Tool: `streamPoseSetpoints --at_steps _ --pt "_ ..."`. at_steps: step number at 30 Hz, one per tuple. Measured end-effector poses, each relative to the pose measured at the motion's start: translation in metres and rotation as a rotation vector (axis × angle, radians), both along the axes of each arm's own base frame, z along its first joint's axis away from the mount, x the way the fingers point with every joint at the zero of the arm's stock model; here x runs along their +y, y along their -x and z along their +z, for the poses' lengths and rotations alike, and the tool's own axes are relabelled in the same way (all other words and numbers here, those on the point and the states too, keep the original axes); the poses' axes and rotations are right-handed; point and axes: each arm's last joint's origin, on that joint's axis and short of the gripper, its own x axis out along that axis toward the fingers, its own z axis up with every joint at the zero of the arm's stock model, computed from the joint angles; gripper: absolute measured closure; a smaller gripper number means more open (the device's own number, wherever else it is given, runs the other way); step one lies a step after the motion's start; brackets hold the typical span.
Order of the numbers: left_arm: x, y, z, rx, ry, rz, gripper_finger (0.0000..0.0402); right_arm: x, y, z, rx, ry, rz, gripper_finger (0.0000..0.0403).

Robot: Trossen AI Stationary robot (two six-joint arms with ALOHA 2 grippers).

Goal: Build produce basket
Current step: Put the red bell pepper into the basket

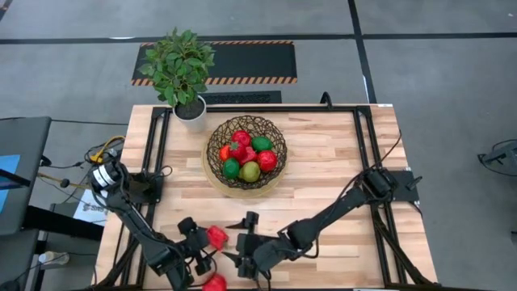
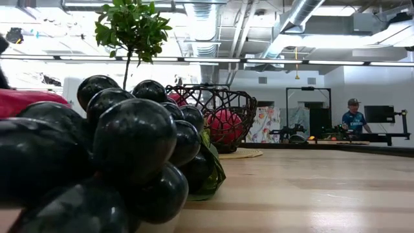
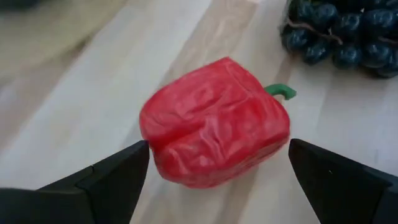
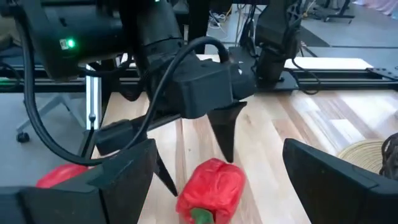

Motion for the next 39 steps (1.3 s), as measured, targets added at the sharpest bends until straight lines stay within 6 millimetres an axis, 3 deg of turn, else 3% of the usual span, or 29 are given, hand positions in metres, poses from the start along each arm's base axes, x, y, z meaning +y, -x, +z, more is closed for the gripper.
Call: streamPoseSetpoints --at_steps 10,15,24,28,32,39 --pt "0.022 -0.023 -0.005 0.036 -0.126 -0.061 0.003 0.001 0.005 -0.009 0.091 -0.003 -0.005 0.0035" --pt "0.037 -0.033 -0.012 0.12 -0.191 -0.142 0.003 0.01 0.012 -0.011 0.103 -0.003 0.012 0.0035" --pt "0.048 -0.033 0.023 0.086 -0.304 -0.282 0.003 0.031 0.031 -0.011 0.152 0.021 0.059 0.0035" --pt "0.055 -0.033 0.04 0.132 -0.301 -0.432 0.003 0.036 0.045 -0.007 0.2 0.043 0.064 0.0035" --pt "0.068 -0.045 0.041 0.214 -0.271 -0.566 0.003 0.039 0.056 0.001 0.224 0.031 0.052 0.0035" --pt "0.09 -0.072 0.043 0.225 -0.237 -0.791 0.003 0.043 0.066 -0.003 0.279 0.019 0.032 0.0035"
